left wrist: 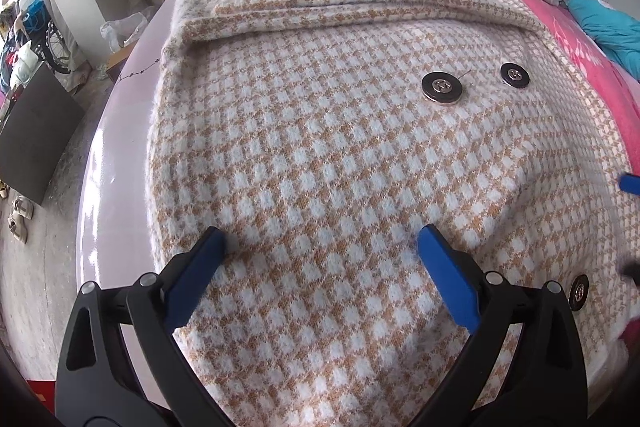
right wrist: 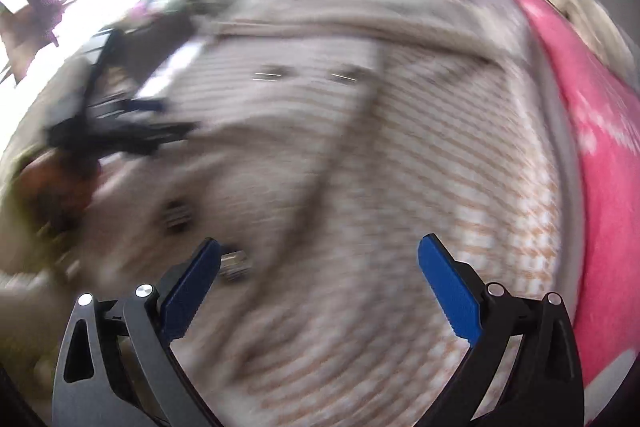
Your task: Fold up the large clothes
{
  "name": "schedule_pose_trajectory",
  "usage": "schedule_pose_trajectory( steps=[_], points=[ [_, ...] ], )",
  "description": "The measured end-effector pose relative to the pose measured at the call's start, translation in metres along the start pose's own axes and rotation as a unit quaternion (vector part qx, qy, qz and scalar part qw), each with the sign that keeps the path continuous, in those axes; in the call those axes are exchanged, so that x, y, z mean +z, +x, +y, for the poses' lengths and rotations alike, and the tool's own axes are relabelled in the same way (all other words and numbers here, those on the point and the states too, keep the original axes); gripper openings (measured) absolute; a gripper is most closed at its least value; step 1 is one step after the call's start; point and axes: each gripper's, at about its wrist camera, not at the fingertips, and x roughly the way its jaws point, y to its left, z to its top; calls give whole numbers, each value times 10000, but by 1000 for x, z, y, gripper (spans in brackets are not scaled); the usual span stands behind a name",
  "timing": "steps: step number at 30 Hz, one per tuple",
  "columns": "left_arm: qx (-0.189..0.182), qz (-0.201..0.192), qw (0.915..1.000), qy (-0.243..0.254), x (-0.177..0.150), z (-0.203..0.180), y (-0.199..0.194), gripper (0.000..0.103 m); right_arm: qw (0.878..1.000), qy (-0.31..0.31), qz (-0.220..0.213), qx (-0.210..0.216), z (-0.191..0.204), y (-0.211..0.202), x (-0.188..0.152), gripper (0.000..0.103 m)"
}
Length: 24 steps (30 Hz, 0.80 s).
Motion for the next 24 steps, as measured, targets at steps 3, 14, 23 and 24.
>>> schedule_pose_trajectory(
  steps=[3, 14, 23, 24],
  points=[
    [5, -3, 10000, -4, 1, -1, 0, 94, 9944, -343, 9, 995, 28, -11, -6, 97],
    [-62, -32, 10000, 10, 0, 1, 1, 94, 9807, -1481, 916, 890, 75, 19, -30, 64],
    [-120, -87, 9999, 59, -5, 3, 0, 94, 9790, -1601, 1117, 587, 72, 22, -39, 18],
    [-126, -91, 9999, 64, -6, 3, 0, 94, 9795, -1552, 1132, 613, 71, 21, -38, 10]
  ],
)
